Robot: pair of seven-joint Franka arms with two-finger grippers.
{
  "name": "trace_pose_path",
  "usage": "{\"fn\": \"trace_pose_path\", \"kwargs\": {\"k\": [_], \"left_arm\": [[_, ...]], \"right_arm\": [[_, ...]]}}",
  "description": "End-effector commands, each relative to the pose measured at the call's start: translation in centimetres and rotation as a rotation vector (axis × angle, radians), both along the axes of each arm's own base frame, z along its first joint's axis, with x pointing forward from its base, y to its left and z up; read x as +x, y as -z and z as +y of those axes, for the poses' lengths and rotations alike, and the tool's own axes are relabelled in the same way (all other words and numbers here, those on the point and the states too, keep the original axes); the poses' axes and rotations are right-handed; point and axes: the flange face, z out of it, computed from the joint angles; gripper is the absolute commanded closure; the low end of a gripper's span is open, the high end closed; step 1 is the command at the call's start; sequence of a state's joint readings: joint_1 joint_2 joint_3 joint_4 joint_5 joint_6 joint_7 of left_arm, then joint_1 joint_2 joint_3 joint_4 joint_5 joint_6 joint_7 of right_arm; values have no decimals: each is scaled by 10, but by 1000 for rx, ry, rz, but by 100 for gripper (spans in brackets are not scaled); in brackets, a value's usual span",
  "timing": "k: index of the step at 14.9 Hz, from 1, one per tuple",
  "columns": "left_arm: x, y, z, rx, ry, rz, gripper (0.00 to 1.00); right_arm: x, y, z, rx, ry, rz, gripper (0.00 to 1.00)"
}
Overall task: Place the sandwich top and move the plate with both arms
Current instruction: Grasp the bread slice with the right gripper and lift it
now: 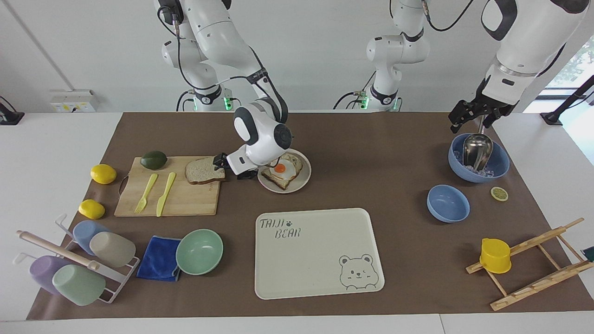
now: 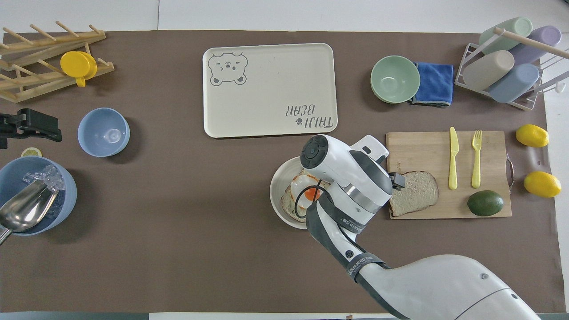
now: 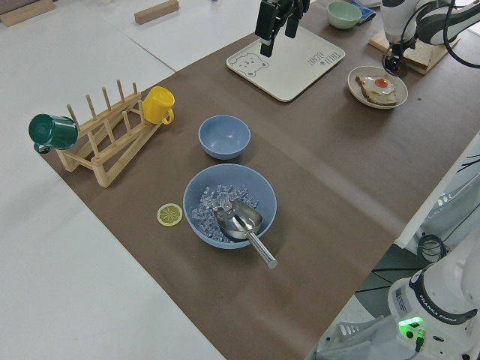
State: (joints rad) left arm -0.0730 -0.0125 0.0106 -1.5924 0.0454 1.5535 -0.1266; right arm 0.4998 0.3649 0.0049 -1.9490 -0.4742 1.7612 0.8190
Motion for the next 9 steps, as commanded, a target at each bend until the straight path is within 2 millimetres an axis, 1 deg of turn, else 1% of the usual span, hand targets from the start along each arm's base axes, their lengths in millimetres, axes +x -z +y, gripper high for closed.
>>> {"fn": "trace_pose_path", "kwargs": {"k": [1,3,4,9], "left_arm": [[-6,1,3,15,3,-3,0],[-5,1,3,16,3,-3,0],[-6,1,3,15,3,-3,0],[-6,0,2,15,5,-4,0]], "right_arm": [[-3,-5,-12,-9,-27,9,14],[-3,-5,-12,-10,-26,10,29],[-4,-5,-12,-10,-27,12,33],[-4,-5,-13,-15,-23,16,34]]}}
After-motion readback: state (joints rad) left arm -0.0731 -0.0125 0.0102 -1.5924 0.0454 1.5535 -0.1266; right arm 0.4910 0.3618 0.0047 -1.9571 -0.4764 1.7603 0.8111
